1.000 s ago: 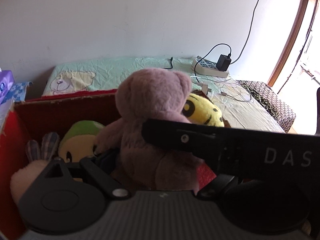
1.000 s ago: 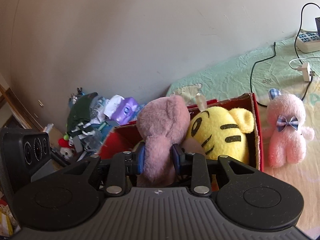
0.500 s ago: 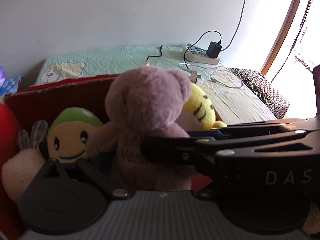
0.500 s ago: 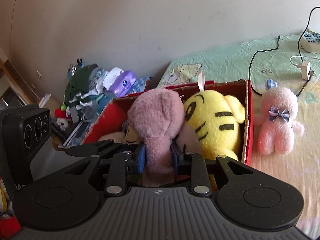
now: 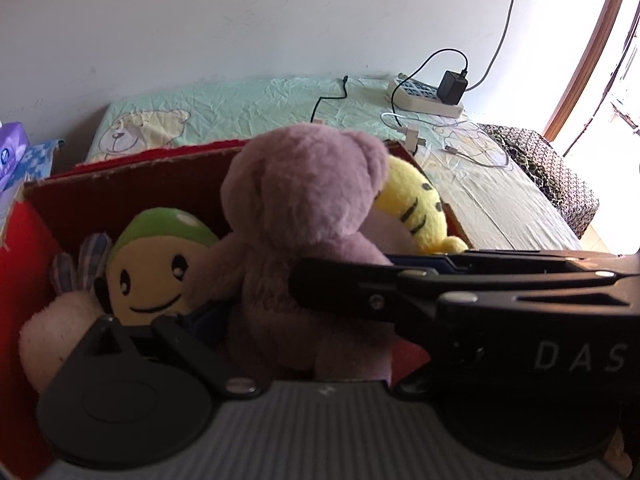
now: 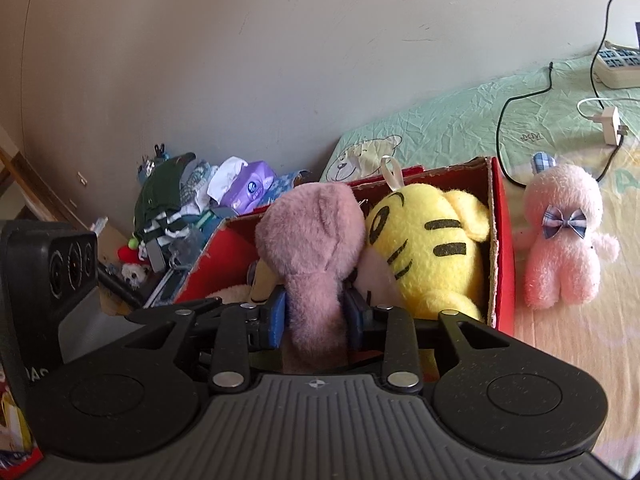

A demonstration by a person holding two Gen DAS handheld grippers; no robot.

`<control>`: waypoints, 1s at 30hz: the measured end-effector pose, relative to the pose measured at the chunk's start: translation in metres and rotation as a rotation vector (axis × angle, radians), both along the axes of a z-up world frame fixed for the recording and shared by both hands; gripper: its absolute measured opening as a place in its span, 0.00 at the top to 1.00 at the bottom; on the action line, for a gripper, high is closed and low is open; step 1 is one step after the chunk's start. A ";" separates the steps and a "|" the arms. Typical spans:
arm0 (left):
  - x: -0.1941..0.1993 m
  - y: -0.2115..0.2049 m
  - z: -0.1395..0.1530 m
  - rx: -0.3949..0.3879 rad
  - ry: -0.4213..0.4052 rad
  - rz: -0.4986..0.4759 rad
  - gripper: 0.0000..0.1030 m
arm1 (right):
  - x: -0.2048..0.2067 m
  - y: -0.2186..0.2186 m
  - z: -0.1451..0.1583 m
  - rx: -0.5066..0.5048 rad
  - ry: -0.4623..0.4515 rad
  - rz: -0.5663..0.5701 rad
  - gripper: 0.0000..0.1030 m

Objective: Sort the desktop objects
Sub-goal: 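Press the pink teddy bear down into the box with the right tool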

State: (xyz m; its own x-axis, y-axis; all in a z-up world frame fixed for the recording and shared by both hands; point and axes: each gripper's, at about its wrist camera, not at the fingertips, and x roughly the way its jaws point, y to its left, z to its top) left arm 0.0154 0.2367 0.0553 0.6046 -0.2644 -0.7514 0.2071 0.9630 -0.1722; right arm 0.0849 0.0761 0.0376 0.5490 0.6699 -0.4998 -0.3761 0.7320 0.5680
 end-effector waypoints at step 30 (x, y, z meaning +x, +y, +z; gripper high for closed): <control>-0.015 -0.003 0.003 0.050 0.018 0.039 0.04 | -0.014 -0.006 -0.005 0.016 -0.011 -0.063 0.74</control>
State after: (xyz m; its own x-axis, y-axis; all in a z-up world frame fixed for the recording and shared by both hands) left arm 0.0001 0.2336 0.0587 0.6000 -0.2027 -0.7739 0.1669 0.9778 -0.1267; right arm 0.0706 0.0700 0.0322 0.5959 0.6418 -0.4827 -0.3360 0.7452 0.5761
